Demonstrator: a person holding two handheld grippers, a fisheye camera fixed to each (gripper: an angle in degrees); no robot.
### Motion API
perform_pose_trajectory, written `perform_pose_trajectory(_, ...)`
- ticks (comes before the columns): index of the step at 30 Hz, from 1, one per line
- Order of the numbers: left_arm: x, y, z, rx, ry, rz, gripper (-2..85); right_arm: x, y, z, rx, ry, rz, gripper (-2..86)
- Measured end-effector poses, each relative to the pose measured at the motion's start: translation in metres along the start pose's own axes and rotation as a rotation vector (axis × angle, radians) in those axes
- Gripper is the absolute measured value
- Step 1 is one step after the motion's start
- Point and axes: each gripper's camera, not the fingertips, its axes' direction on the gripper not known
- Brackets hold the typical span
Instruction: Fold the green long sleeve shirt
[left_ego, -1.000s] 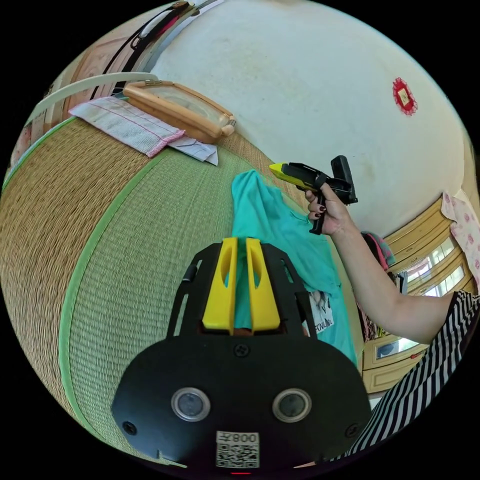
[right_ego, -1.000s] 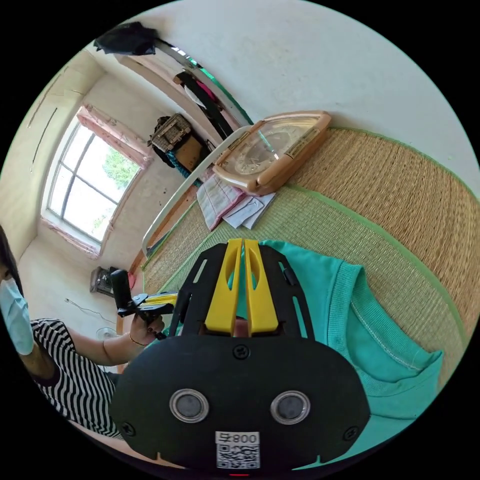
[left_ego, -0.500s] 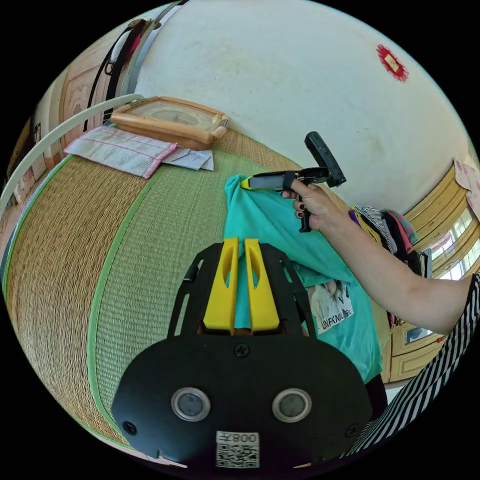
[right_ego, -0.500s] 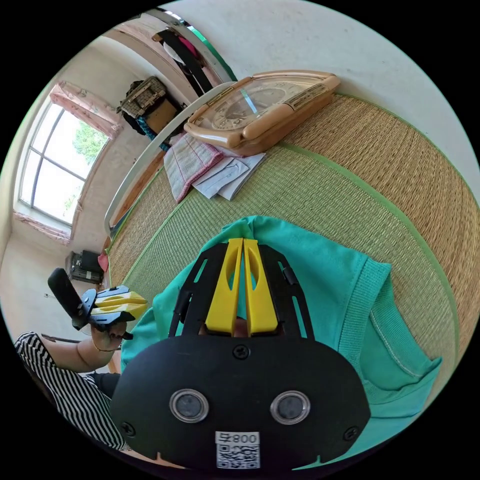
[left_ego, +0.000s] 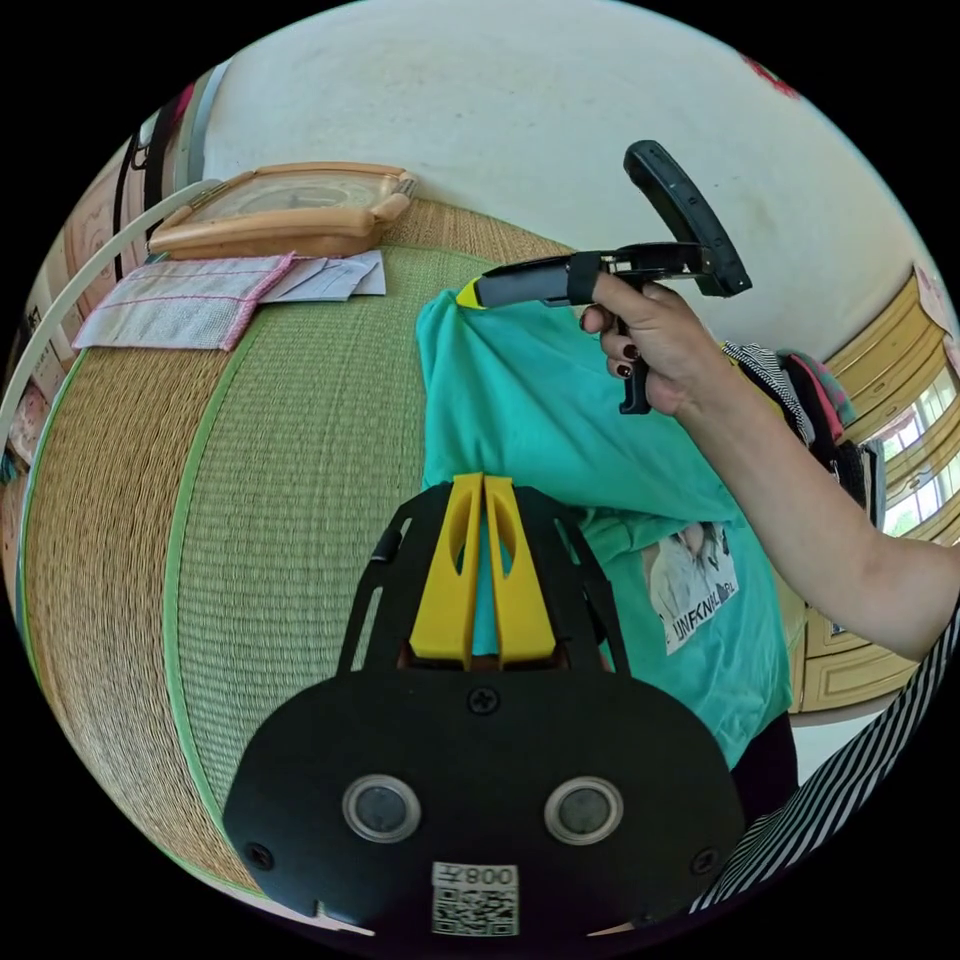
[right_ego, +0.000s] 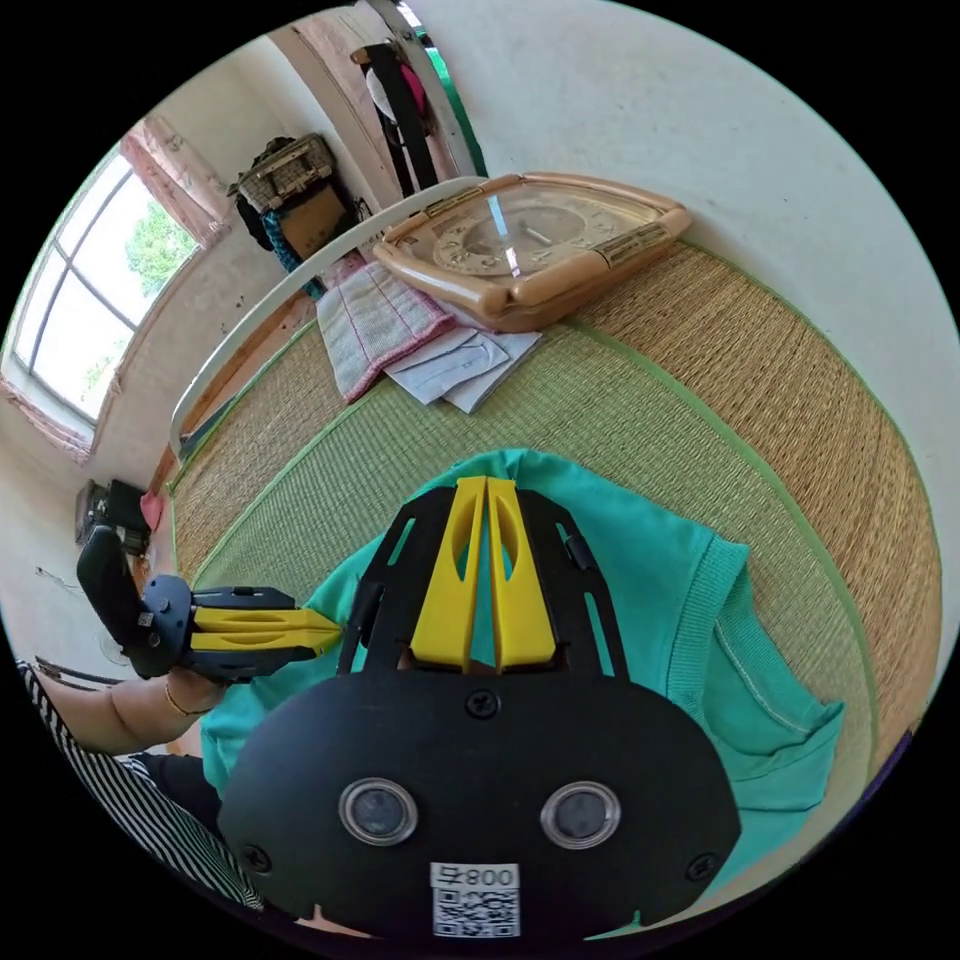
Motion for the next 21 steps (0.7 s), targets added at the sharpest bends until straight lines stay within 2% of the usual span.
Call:
perform_pose_trajectory(2, 0.001, -0.005, -0.004, -0.002, -0.001, 0.002, 0.1, 0.005, 0.002, 0.02, -0.067, 0.017, 0.004, 0.1)
perform_pose_trajectory(5, 0.005, -0.014, -0.011, -0.008, -0.014, 0.013, 0.1, 0.026, 0.015, 0.022, -0.025, -0.082, 0.07, 0.1)
perform_pose_trajectory(11, 0.016, -0.03, -0.026, -0.018, -0.066, 0.037, 0.1, 0.04, 0.034, 0.015, -0.066, -0.079, 0.097, 0.1)
perform_pose_trajectory(17, 0.01, -0.048, -0.041, -0.038, -0.024, 0.0, 0.1, 0.073, 0.092, -0.046, 0.037, -0.114, 0.183, 0.1)
perform_pose_trajectory(21, 0.012, -0.059, -0.07, -0.03, 0.009, -0.013, 0.1, 0.099, 0.184, -0.097, 0.108, -0.198, 0.242, 0.0)
